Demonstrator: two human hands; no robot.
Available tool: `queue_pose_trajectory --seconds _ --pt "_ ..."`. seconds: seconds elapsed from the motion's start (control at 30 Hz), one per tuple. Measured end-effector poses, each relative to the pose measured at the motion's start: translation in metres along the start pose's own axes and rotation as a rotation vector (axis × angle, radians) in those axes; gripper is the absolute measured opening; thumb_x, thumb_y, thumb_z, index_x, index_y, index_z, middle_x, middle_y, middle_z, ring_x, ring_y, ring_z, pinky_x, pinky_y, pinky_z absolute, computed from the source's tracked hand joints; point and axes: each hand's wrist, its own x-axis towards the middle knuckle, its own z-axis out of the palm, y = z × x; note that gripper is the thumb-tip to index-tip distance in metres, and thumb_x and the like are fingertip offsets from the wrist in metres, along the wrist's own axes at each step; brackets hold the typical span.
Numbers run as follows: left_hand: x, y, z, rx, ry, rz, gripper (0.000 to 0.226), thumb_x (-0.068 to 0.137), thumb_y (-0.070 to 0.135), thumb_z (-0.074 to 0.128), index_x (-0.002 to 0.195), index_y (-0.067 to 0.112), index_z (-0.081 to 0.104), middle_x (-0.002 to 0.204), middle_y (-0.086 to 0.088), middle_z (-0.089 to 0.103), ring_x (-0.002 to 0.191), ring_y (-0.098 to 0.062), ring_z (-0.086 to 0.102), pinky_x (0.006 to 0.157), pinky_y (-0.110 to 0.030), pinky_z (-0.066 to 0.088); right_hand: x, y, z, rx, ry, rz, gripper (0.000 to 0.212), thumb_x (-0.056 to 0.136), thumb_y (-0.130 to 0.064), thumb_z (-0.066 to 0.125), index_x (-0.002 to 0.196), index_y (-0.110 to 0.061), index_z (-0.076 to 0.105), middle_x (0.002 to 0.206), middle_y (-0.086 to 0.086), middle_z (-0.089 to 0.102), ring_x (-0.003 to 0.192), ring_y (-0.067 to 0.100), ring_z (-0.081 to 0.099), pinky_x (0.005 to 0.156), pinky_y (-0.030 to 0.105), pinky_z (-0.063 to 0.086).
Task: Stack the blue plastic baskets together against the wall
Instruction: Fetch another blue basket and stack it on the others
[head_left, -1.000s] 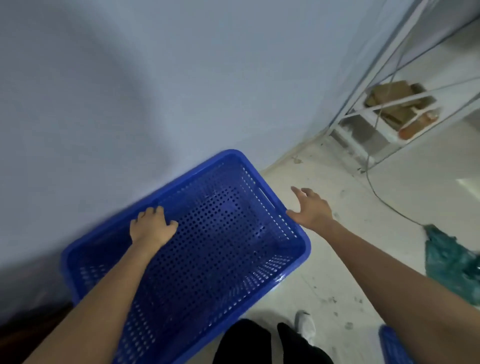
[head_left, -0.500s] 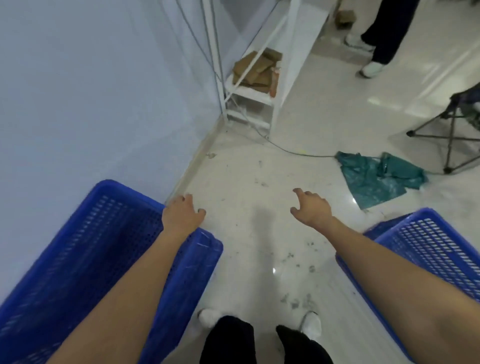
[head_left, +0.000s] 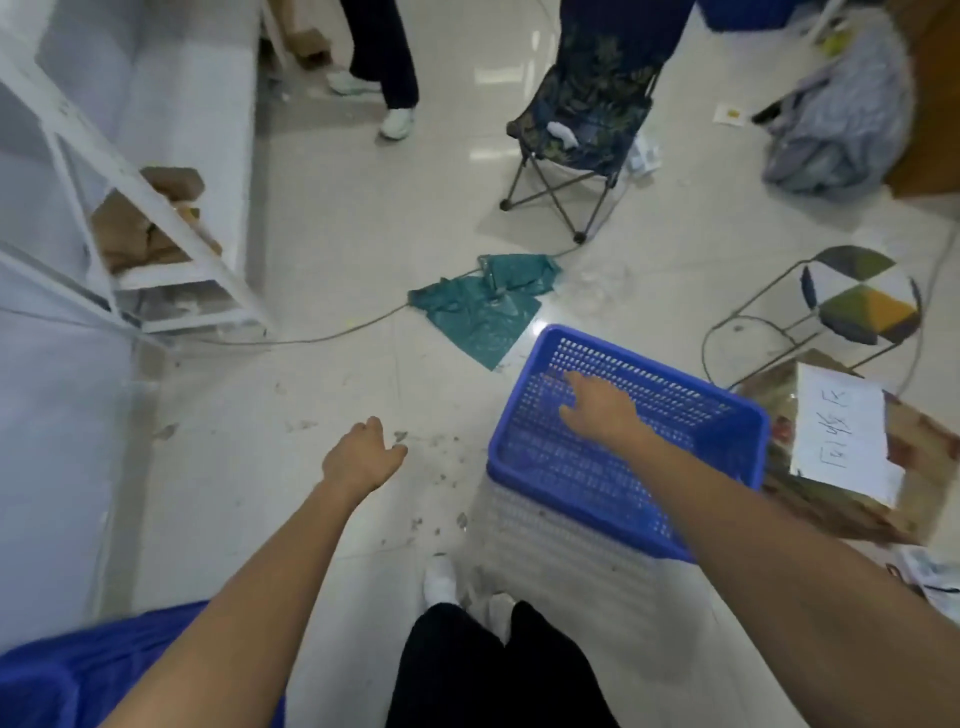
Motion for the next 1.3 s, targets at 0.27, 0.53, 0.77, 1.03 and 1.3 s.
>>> queue_pose_trajectory --seconds 0.27,0.53,0.77,1.03,1.3 --pt "0.042 0.112 0.045 0.107 -0.274 0.122 0.051 0.088 0.042 0.046 0.125 0.006 0.048 0.128 -0.013 0.057 0.113 -0.03 0.055 0.079 -0.033 0.041 -0.001 0.115 -0.006 0.084 -0.04 0.213 0.055 0.093 -0.037 0.05 0.141 -0.013 0.04 0.128 0.012 0.059 0.113 0.032 0.057 0.087 0.044 0.051" --pt "0.077 0.163 0.06 0.109 -0.403 0.161 0.047 0.086 0.043 0.046 0.115 0.006 0.05 0.124 -0.015 0.059 0.109 -0.031 0.057 0.073 -0.03 0.037 0.024 0.172 -0.013 0.162 -0.071 0.351 0.058 0.096 -0.033 0.047 0.149 -0.015 0.03 0.128 0.014 0.059 0.101 0.03 0.06 0.074 0.042 0.052" --pt "0.097 0.207 0.092 0.012 -0.499 0.055 0.051 0.089 0.04 0.046 0.128 0.008 0.048 0.132 -0.015 0.055 0.111 -0.03 0.056 0.088 -0.036 0.046 0.051 0.216 -0.002 0.179 -0.128 0.323 0.05 0.096 -0.031 0.048 0.141 -0.014 0.038 0.107 0.011 0.062 0.089 0.029 0.061 0.073 0.046 0.055" --pt "0.091 0.261 0.202 -0.227 -0.554 -0.151 0.019 0.091 0.028 0.047 0.103 0.012 0.049 0.108 -0.018 0.056 0.088 -0.026 0.052 0.073 -0.031 0.037 0.101 0.31 0.013 0.139 -0.181 0.207 0.05 0.096 -0.033 0.046 0.142 -0.015 0.037 0.131 0.014 0.052 0.112 0.032 0.054 0.087 0.047 0.051" --pt "0.117 0.238 0.378 -0.477 -0.739 -0.766 0.038 0.093 0.035 0.053 0.108 0.001 0.046 0.092 -0.015 0.053 0.079 -0.026 0.052 0.074 -0.032 0.041 0.209 0.366 0.107 -0.024 -0.205 0.081 0.065 0.095 -0.038 0.05 0.149 -0.013 0.025 0.153 0.014 0.03 0.135 0.034 0.036 0.107 0.049 0.038"
